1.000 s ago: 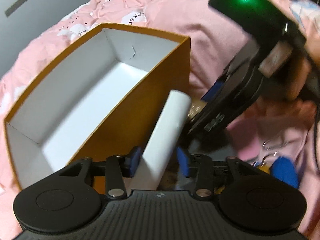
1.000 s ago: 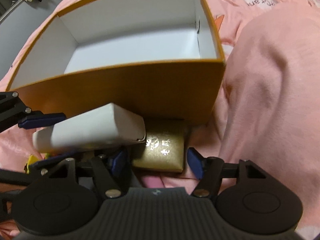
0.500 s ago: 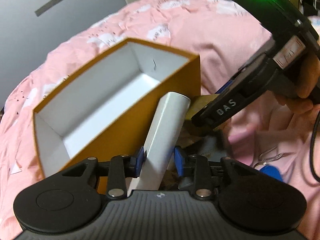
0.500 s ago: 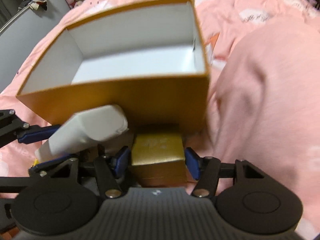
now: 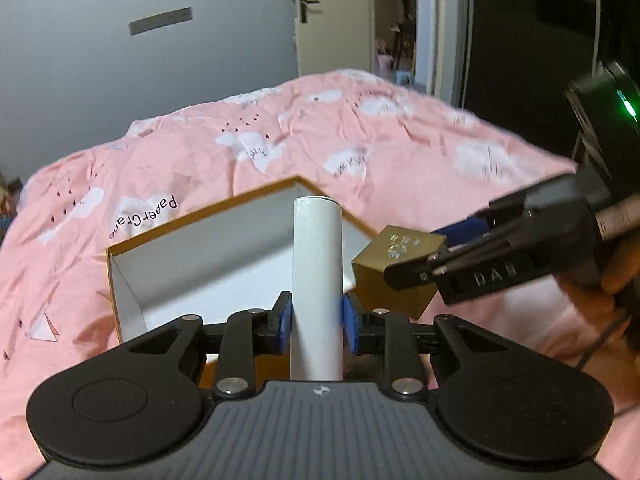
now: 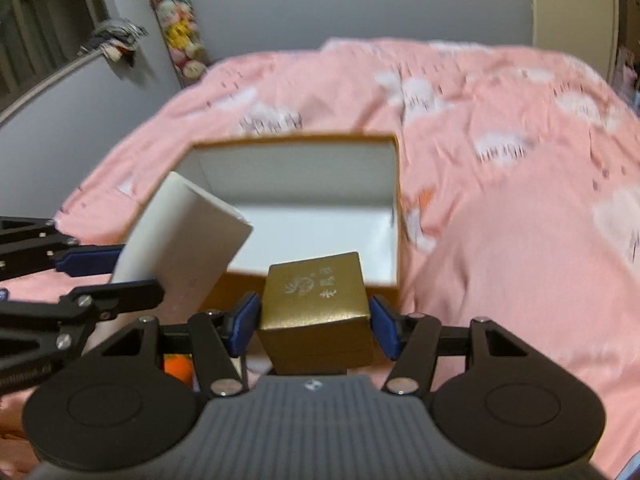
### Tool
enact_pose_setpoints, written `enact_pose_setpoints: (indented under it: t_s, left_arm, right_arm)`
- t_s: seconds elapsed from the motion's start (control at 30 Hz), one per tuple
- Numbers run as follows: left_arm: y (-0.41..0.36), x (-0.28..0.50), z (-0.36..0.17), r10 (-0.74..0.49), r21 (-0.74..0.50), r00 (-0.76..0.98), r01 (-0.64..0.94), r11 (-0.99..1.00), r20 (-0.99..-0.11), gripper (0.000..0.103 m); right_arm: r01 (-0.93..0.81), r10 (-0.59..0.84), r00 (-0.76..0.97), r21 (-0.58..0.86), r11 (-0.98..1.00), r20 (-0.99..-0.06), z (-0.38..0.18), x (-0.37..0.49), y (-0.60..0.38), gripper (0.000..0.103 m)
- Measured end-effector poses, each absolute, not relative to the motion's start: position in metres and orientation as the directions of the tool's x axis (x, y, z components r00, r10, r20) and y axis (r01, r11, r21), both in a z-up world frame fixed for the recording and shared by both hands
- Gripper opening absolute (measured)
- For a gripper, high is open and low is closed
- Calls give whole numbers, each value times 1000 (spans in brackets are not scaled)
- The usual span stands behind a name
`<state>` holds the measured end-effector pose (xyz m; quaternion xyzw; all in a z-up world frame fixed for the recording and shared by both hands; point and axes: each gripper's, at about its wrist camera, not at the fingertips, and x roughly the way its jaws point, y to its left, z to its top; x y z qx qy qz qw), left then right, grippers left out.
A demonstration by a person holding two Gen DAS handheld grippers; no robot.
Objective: Organize objects
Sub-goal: 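Lift the white box with the left tool while the right tool lifts the gold box over the orange box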
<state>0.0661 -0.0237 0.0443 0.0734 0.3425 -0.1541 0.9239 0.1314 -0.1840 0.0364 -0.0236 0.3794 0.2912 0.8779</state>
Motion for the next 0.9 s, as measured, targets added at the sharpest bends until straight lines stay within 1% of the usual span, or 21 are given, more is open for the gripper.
enact_pose_setpoints:
  t_s: [0.1, 0.23, 0.33, 0.4, 0.57, 0.77, 0.9]
  left_arm:
    - [-15, 83, 57, -239, -9, 728, 304, 953, -643, 30]
    - [-4, 111, 64, -201, -31, 748, 235, 971, -633, 30]
    - [7, 136, 62, -180, -57, 745, 187, 981, -642, 30]
    - [14, 152, 56, -179, -77, 729, 172, 982, -661, 30]
    - [38, 194, 23, -189, -150, 646, 115, 982, -740, 30]
    - [59, 224, -20, -137, -157, 576, 16, 988, -806, 30]
    - [63, 230, -50, -122, -159, 512, -29, 987, -851, 29]
  right_arm:
    - [-560, 517, 561, 164, 812, -646, 53, 135, -180, 62]
    - [-584, 524, 593, 121, 803, -611, 66, 150, -166, 62]
    - [-593, 528, 594, 113, 797, -608, 68, 169, -153, 62]
    - [-593, 519, 587, 107, 798, -622, 62, 183, -144, 62]
    - [-606, 523, 533, 131, 785, -666, 38, 210, -123, 62]
    - [-615, 516, 480, 148, 775, -709, 6, 234, -99, 62]
    - [-623, 509, 442, 156, 767, -739, -12, 242, -86, 62]
